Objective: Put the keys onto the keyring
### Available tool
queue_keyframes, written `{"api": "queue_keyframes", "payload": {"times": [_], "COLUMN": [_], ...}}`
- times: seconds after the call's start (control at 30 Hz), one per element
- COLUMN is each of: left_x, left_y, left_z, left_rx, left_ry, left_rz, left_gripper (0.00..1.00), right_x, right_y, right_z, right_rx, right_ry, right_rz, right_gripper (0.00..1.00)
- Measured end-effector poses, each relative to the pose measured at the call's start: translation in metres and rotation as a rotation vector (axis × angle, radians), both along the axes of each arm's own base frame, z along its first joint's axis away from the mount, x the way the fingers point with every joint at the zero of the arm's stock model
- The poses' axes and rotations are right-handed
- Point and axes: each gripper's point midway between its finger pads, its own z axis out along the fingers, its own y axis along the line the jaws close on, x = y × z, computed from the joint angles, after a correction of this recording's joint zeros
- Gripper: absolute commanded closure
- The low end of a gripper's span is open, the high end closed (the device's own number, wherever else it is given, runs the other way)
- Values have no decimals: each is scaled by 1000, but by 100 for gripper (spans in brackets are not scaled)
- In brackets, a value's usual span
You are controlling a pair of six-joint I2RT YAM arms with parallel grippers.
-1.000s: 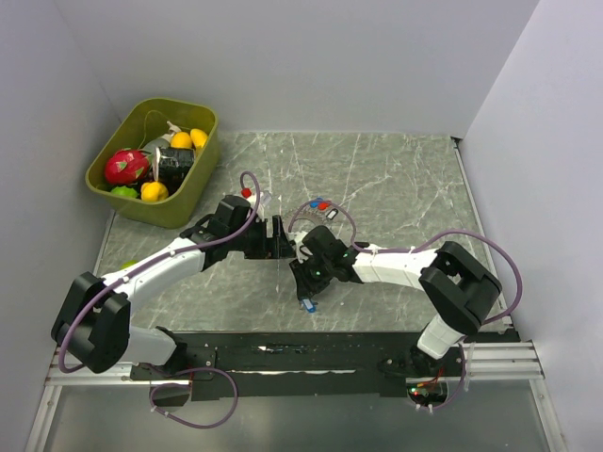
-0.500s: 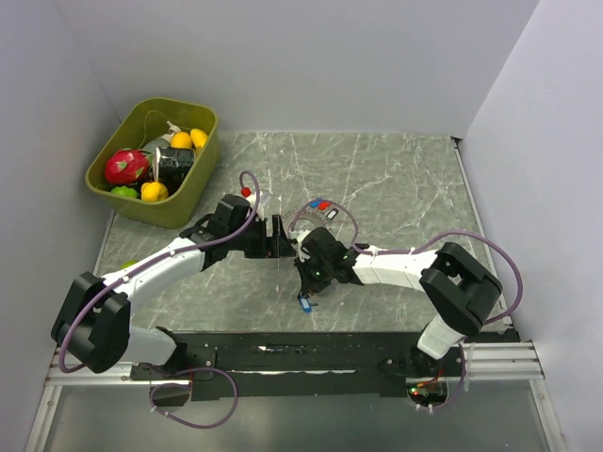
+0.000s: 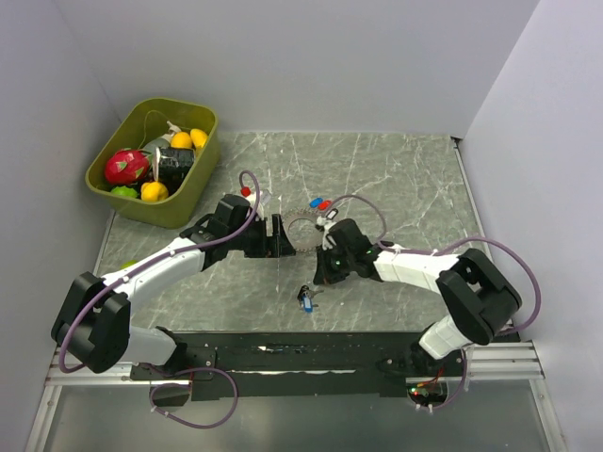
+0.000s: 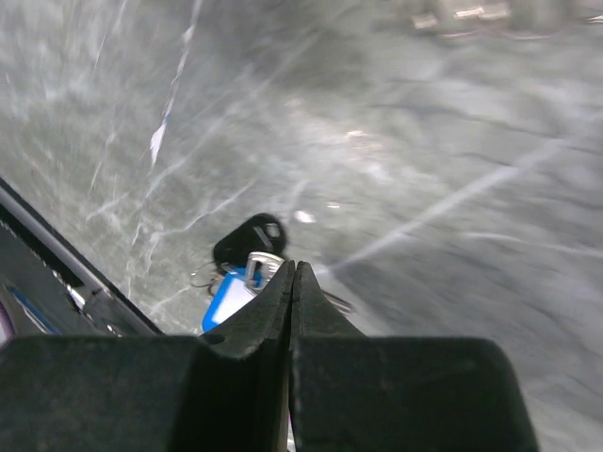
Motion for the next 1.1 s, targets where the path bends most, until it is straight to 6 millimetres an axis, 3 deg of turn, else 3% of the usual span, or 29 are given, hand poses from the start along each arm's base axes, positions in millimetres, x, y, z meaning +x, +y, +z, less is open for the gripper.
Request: {"api": "queue_keyframes", "payload": {"times": [0.17,0.23,0.27,0.3,0.5,0.7,0.9,1.1], "left_x": [0,0,0,0,-1,-13,-42,-59], "left_y": [0,0,0,0,-5,-15,-33,-53], "left_z": [0,0,0,0,0,-30,-66,-76], "left_rx": [1,0,0,0,-17,12,69,98], "left_ry": [-1,-1,-1,-1,-1,65,148,135], "left_rz": [1,1,1,1,-31,-124,-244,-320], "left_gripper": [15,15,15,15,23,40,42,43], "right_x": [11,12,10,8,-4,-4,5,9], "right_y": [-9,-8,-6,-5,-2,-8,-28,-51], "right_z": [12,18,21,24,23,16,17,15], "right_rx": [31,55,70,86,109,84,91,107], "right_ry": [-19,-35,-40,-43,-48,-33,-28,-8], "right_rz": [-59,-48,-38,-19,55,10,-106,-198], "right_gripper": [100,82,54,50,47,46,45,44]}}
